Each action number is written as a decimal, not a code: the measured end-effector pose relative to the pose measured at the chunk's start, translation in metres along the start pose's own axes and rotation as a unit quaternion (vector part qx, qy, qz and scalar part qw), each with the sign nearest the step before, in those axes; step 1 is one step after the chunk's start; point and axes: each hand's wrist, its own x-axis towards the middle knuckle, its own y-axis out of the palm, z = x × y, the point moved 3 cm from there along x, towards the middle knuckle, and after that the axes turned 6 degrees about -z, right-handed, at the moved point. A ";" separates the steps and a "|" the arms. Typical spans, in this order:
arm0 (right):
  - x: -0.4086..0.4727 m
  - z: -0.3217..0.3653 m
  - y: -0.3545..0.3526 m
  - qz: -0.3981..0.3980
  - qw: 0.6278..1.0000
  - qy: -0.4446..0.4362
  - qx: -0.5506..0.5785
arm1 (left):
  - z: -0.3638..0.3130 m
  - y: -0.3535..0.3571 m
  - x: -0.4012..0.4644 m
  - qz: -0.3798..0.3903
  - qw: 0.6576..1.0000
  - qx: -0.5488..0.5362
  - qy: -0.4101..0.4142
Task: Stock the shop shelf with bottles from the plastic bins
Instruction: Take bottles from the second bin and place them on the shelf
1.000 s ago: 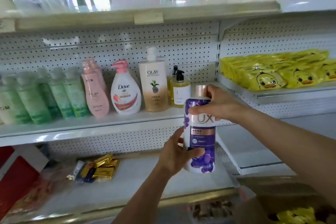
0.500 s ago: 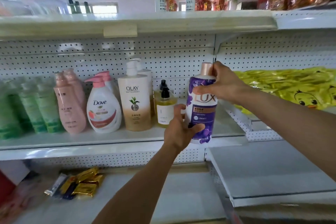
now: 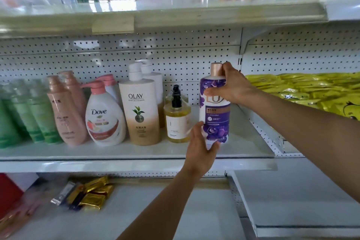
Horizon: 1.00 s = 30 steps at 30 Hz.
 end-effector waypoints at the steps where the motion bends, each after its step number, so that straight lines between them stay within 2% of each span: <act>1: 0.005 -0.002 0.002 0.002 1.000 0.001 0.003 | 0.001 0.002 0.003 0.006 1.000 0.011 0.003; 5: 0.023 -0.009 0.009 0.014 1.000 0.015 0.016 | 0.003 0.013 0.022 0.026 0.999 0.040 -0.006; 13: 0.047 -0.017 0.020 0.024 0.999 0.009 0.020 | 0.016 0.030 0.055 0.031 0.993 0.082 -0.076; 24: 0.064 -0.027 0.030 0.029 0.999 0.007 0.037 | 0.019 0.038 0.072 0.024 0.990 0.068 -0.118; 30: 0.059 -0.016 0.030 0.052 0.997 0.058 0.003 | 0.009 0.028 0.067 0.031 0.990 0.048 -0.126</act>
